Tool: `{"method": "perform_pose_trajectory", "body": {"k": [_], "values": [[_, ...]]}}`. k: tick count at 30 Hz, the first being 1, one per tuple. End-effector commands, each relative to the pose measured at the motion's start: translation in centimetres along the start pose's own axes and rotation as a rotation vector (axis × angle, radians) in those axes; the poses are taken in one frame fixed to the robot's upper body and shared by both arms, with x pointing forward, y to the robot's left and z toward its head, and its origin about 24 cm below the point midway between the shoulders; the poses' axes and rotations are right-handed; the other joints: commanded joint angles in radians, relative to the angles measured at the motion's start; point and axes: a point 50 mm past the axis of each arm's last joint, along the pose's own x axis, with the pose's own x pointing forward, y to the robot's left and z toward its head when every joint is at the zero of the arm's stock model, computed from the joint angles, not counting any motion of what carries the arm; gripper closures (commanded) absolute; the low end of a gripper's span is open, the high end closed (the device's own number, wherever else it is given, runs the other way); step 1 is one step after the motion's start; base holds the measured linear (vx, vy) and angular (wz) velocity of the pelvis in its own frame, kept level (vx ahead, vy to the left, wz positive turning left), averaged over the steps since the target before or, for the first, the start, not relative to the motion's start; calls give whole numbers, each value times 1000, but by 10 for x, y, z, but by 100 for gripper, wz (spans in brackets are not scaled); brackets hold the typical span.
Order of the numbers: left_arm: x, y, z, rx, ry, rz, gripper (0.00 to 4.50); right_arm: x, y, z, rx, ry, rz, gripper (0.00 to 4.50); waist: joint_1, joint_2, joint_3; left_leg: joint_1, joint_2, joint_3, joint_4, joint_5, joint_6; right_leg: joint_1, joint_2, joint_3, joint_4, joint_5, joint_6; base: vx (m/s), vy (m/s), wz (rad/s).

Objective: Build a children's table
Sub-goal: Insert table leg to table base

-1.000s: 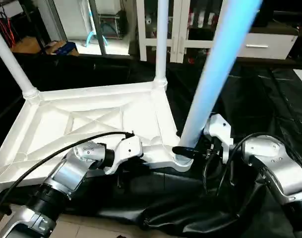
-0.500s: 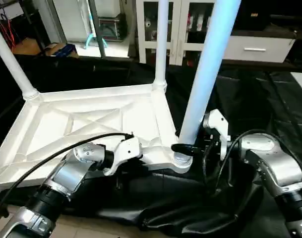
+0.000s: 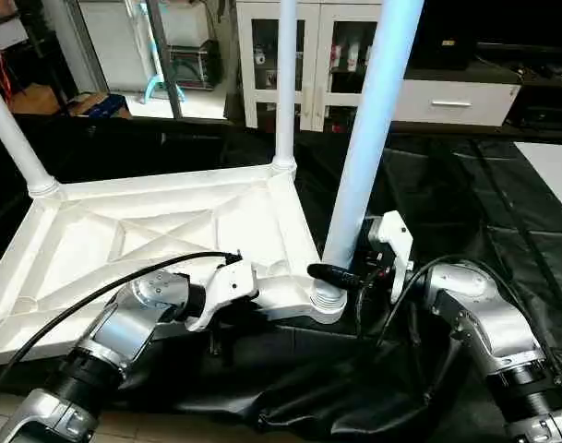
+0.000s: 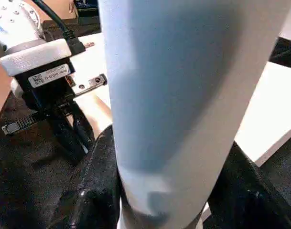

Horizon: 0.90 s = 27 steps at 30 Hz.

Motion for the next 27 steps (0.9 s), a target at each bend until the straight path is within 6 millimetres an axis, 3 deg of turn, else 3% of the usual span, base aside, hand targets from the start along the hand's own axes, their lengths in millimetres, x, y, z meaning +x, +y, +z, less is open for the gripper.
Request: {"method": "perform_pose_trajectory", "body": {"k": [1,9,20,27], "values": [[4,-2,2,13,1,-3,450,-9,4,-51,120,213,-71,266,-3,3,-36,12,29,-14,-71,-35,61,38,-30,9,-53,236,-271,0,0,0],[5,-1,2,12,1,3,450,-6,3,-51,80,226,-66,266,-6,-2,-35,11,31,-14,-72,-46,71,38,-31,8,-54,219,-275,0,0,0],[17,6,16,-81,-44,140,450,3,-14,-48,166,157,-371,266,-16,-6,-36,8,28,-13,-71,-17,68,40,-31,11,-55,217,-270,0,0,0],[31,16,26,-164,-68,262,450,28,-18,-48,228,149,-559,266,-18,-7,-39,7,24,-11,-67,35,79,39,-29,12,-53,250,-272,0,0,0]]}}
